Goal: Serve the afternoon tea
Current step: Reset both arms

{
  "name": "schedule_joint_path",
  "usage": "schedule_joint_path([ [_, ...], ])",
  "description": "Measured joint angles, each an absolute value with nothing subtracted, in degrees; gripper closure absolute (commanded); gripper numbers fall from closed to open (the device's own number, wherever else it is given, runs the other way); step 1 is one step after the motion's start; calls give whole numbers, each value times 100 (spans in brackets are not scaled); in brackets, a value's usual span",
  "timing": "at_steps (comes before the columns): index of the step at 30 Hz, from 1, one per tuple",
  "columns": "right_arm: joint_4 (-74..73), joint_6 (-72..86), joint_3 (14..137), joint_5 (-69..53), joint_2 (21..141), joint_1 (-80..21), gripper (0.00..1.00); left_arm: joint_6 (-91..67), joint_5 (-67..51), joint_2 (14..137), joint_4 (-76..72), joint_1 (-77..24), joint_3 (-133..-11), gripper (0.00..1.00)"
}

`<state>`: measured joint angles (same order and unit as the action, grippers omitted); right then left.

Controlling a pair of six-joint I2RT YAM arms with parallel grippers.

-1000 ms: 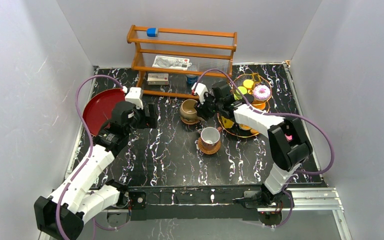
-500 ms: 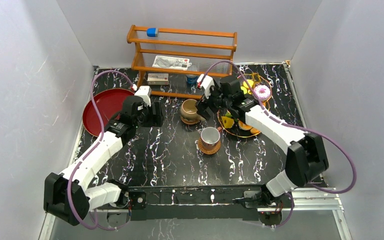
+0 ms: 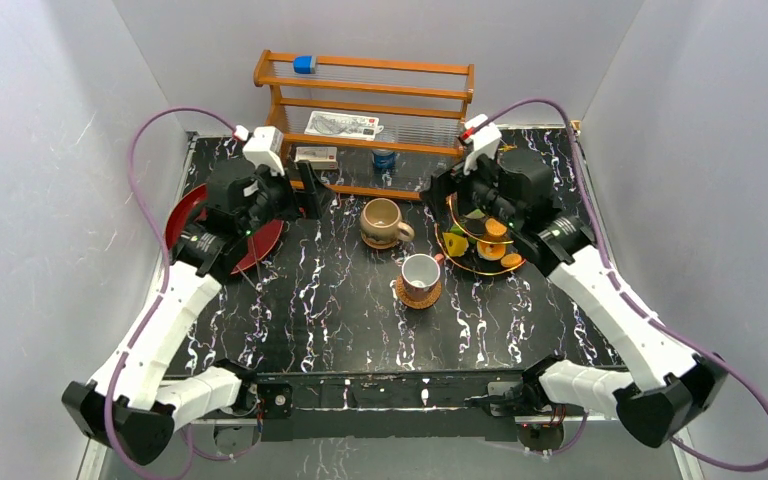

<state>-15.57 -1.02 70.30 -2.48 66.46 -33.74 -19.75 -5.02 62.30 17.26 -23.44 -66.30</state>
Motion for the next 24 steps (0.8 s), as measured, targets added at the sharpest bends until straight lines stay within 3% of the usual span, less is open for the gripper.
schedule_joint_path([
  [11,-2873,1369,6952,445,5310,-3378,1,-2110,-552,5177,2303,-2344,-6873,6],
  [24,-3634,1935,6657,834,4869,-3378,1,-2447,-384,4442,2386,-2344,-5992,5],
])
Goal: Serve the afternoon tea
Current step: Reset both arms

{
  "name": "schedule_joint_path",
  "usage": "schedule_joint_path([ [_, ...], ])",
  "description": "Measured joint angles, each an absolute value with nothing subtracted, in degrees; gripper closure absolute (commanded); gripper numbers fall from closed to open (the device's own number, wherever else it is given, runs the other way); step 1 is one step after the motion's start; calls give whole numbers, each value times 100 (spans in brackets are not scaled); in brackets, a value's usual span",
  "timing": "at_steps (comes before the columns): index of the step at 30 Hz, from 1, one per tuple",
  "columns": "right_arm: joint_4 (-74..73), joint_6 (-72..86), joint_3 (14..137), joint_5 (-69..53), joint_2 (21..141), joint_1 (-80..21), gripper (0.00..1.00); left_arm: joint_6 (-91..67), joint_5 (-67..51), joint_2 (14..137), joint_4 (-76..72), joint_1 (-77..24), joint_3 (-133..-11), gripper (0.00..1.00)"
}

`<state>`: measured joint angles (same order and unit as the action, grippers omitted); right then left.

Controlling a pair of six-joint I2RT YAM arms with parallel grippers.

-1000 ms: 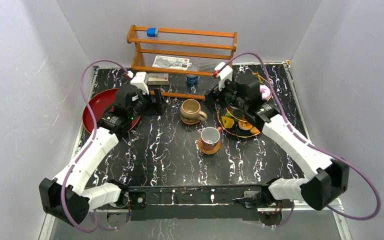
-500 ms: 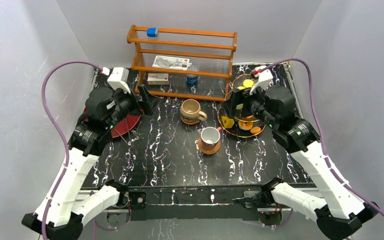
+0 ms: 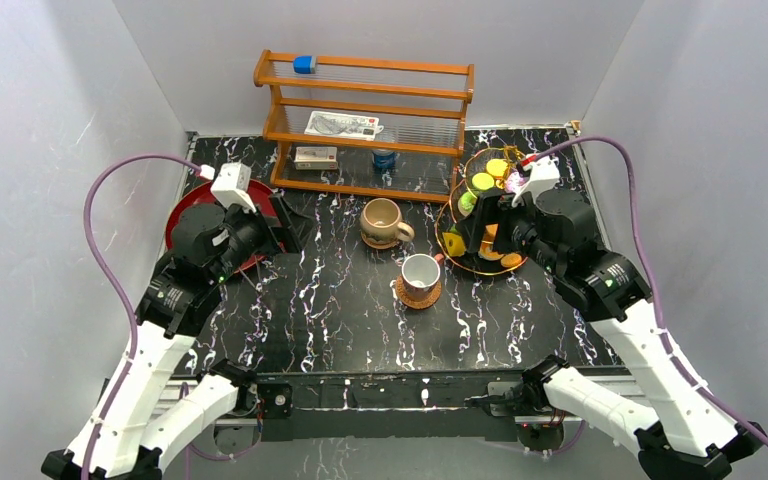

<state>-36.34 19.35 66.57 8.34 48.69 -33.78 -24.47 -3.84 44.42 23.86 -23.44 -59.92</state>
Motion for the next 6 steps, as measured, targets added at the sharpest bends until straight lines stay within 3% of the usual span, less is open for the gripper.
schedule_joint_path([
  [6,-3636,1975,6657,891,4917,-3378,1,-2541,-336,4456,2294,-2344,-5913,5],
])
